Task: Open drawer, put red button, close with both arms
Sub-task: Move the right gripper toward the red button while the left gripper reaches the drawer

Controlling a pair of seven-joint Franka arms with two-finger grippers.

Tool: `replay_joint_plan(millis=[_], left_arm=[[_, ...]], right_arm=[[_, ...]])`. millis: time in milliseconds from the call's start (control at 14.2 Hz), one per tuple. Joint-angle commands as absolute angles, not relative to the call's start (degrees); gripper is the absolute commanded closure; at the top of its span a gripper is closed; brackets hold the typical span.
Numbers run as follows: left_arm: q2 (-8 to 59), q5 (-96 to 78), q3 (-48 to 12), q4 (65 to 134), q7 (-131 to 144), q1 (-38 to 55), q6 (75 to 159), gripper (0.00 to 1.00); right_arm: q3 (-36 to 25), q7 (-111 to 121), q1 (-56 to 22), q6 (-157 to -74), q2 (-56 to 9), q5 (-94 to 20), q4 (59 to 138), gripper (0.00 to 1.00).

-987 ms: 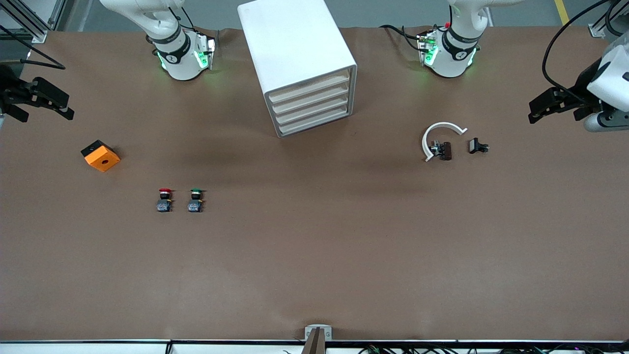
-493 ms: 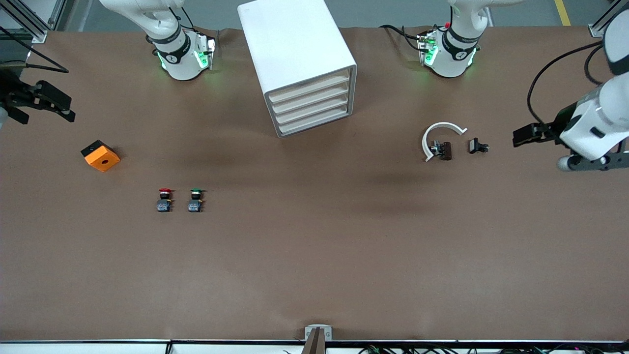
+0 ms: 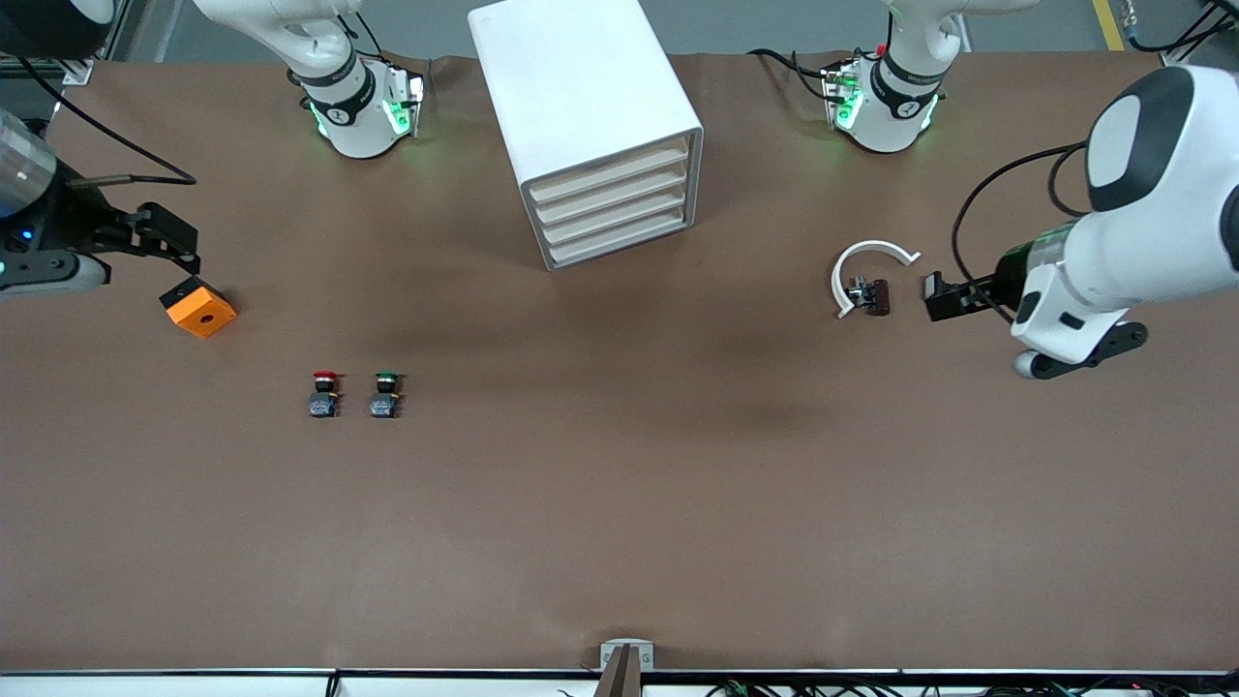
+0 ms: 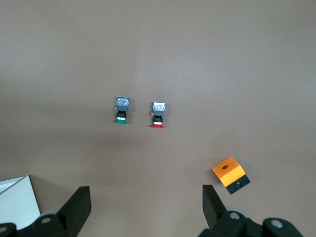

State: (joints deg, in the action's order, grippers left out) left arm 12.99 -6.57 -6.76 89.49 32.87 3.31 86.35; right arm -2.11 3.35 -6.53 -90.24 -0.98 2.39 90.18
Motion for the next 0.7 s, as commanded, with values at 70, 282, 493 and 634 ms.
replay_joint_plan(millis=[70,282,493,634], left_arm=[[19.5,-9.9,-6.7,87.6,47.3,6.7,85.8,0.0],[25.8,-10.2,-6.7,83.8,58.0,11.8,85.9,0.0],[30.4,-11.8,-6.7,80.9,69.4,16.0,87.4,0.0],[32.5,-15.5,-6.7,80.9,77.5,16.9,89.6,0.0]], right_arm=[[-2.3,3.8,-7.5,-89.8,-2.6,3.7,89.6,0.0],[-2.4,3.9,-6.8,-88.2,-6.7,4.0,90.5,0.0],[-2.5,3.7,-5.5,-89.5,-10.1,4.0,92.9,0.0],[-2.5,3.7,-4.6,-96.7,-10.6,4.0,98.1,0.0]])
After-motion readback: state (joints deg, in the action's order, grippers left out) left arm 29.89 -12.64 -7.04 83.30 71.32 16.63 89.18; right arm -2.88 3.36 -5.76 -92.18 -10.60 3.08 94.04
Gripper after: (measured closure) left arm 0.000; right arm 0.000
